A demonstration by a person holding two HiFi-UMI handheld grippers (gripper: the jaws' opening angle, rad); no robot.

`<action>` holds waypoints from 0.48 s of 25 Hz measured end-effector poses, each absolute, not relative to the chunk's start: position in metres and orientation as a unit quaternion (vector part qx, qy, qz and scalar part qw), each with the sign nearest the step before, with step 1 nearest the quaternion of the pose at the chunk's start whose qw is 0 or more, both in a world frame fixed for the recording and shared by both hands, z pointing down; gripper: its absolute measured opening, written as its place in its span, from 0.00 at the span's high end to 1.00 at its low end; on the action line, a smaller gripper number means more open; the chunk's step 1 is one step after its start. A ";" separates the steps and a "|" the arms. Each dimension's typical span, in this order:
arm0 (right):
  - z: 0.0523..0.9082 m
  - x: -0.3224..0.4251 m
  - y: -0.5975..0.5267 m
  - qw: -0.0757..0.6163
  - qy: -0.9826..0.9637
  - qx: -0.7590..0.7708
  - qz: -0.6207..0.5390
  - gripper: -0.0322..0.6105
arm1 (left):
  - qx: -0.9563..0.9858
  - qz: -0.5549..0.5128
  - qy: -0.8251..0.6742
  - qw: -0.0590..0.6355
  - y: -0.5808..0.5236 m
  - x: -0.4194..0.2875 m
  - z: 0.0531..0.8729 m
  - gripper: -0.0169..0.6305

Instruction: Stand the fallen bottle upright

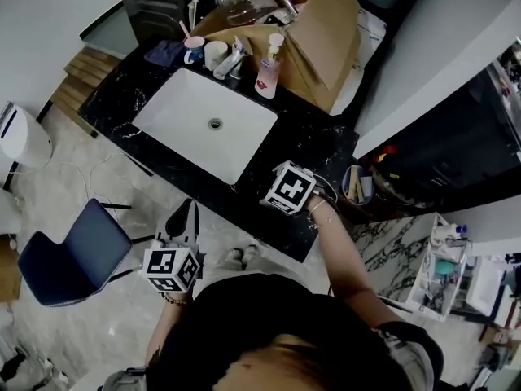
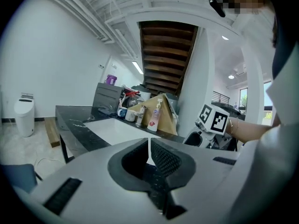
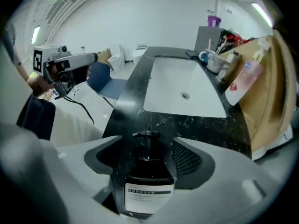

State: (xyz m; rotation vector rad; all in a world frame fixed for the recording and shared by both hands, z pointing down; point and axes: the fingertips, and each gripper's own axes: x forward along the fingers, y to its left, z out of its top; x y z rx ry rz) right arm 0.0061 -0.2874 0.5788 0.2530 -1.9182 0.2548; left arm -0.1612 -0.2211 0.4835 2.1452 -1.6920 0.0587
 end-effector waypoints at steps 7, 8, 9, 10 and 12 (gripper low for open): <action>0.611 0.013 -0.295 0.670 -0.733 0.051 0.106 0.63 | 0.715 0.007 -0.666 0.215 -0.191 -0.194 0.491 0.97; 0.613 0.012 -0.294 0.676 -0.728 0.047 0.105 0.66 | 0.709 0.006 -0.672 0.214 -0.187 -0.198 0.491 0.97; 0.615 0.011 -0.293 0.681 -0.723 0.042 0.104 0.68 | 0.704 0.005 -0.677 0.213 -0.185 -0.201 0.491 0.97; 0.618 0.011 -0.292 0.687 -0.718 0.037 0.104 0.69 | 0.701 0.004 -0.680 0.213 -0.183 -0.203 0.491 0.97; 0.621 0.010 -0.290 0.695 -0.711 0.029 0.103 0.70 | 0.698 0.002 -0.684 0.213 -0.180 -0.206 0.492 0.97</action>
